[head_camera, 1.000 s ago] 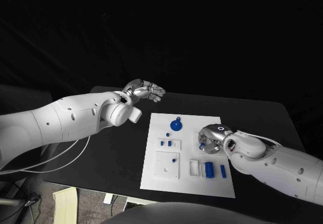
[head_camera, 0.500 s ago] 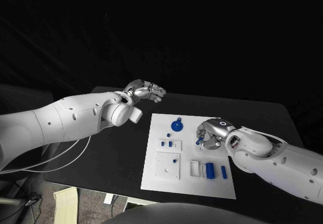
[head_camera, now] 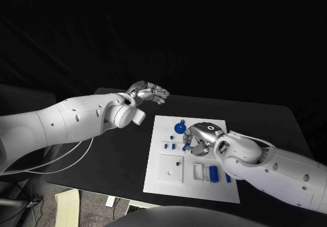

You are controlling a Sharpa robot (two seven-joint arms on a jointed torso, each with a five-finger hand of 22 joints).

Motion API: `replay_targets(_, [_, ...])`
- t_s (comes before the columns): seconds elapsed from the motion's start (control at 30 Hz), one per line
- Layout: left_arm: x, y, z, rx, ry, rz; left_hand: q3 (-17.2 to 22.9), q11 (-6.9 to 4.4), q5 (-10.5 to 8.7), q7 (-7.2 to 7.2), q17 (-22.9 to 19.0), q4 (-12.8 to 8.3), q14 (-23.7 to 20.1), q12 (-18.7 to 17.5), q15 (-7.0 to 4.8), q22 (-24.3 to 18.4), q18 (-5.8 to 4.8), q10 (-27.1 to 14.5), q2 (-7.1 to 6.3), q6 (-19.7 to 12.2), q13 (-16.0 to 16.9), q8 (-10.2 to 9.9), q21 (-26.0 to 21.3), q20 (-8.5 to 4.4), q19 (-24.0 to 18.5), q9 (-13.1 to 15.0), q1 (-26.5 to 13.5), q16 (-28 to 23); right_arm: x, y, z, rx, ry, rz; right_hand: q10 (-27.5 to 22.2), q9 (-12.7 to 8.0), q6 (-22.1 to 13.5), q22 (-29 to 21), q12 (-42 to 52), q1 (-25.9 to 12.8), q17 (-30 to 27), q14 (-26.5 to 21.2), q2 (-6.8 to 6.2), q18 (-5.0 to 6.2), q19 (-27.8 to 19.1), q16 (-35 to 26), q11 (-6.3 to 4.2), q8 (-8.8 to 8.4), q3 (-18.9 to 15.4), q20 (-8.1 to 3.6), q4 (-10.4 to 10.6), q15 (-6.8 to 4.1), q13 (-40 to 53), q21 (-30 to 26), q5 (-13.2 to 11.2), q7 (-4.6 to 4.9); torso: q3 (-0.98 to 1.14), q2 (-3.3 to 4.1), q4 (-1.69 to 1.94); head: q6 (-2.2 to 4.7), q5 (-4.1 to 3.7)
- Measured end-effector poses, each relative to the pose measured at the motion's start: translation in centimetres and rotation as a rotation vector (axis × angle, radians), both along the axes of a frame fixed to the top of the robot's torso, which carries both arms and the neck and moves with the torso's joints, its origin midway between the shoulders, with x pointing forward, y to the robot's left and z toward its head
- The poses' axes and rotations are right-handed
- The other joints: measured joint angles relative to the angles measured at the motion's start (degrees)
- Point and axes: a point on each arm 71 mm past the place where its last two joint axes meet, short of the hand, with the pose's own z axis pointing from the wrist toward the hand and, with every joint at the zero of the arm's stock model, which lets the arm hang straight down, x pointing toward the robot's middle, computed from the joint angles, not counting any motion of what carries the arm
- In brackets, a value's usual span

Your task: Assemble the parts on the task board

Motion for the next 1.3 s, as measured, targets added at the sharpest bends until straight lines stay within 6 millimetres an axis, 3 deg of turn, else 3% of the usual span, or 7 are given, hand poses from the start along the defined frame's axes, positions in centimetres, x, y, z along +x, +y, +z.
replay_targets(0.3, [0.0, -0.3, 0.0, -0.002, 0.0, -0.005, 0.0, 0.0, 0.0, 0.0, 0.1, 0.0, 0.0, 0.0, 0.0, 0.0, 0.0, 0.0, 0.0, 0.0, 0.0, 0.0, 0.0, 0.0, 0.0, 0.0, 0.0, 0.0, -2.6, 3.8, -2.1, -0.009, 0.037, 0.1, 0.1, 0.0, 0.0, 0.0, 0.0, 0.0, 0.0, 0.0, -0.01, -0.01, -0.2, 0.0, -0.08, 0.2, 0.2, -0.21, -0.2, 0.0, 0.0, 0.0, 0.0, 0.01, -0.05, 0.02, 0.07, -0.13, 0.65])
replay_targets(0.83, [0.1, -1.0, 0.0, -0.006, 0.0, -0.016, 0.0, 0.0, 0.0, -0.15, 0.2, 0.0, 0.0, -0.2, 0.0, 0.1, 0.0, 0.0, 0.0, -0.1, 0.0, 0.0, 0.0, 0.0, 0.0, 0.0, 0.0, -0.2, -4.8, 5.5, -4.9, -0.066, 0.059, 0.167, 0.1, 0.0, 0.0, 0.0, -0.1, -0.1, 0.0, 0.0, -0.1, -0.02, -0.2, 0.0, -0.09, 0.18, 0.2, -0.2, -0.2, 0.0, 0.1, 0.0, 0.0, 0.02, -0.05, 0.03, 0.08, -0.9, 1.95])
replay_targets(1.3, [0.1, -1.1, 0.0, -0.007, 0.0, -0.018, -0.1, 0.0, 0.0, -0.14, 0.2, 0.1, 0.0, -0.2, 0.0, 0.1, 0.0, 0.0, 0.0, -0.1, 0.0, 0.0, -0.2, 0.0, 0.0, 0.0, 0.0, -0.2, -5.2, 5.9, -5.9, -0.098, 0.055, 0.182, 0.1, 0.4, -0.1, 0.0, -0.1, -0.3, 0.0, 0.0, -0.31, -0.03, -0.2, 0.0, -0.1, 0.14, 0.6, -0.17, -0.2, 0.0, 0.1, 0.2, 0.0, 0.17, -0.02, 0.03, 0.04, -1.41, 2.61])
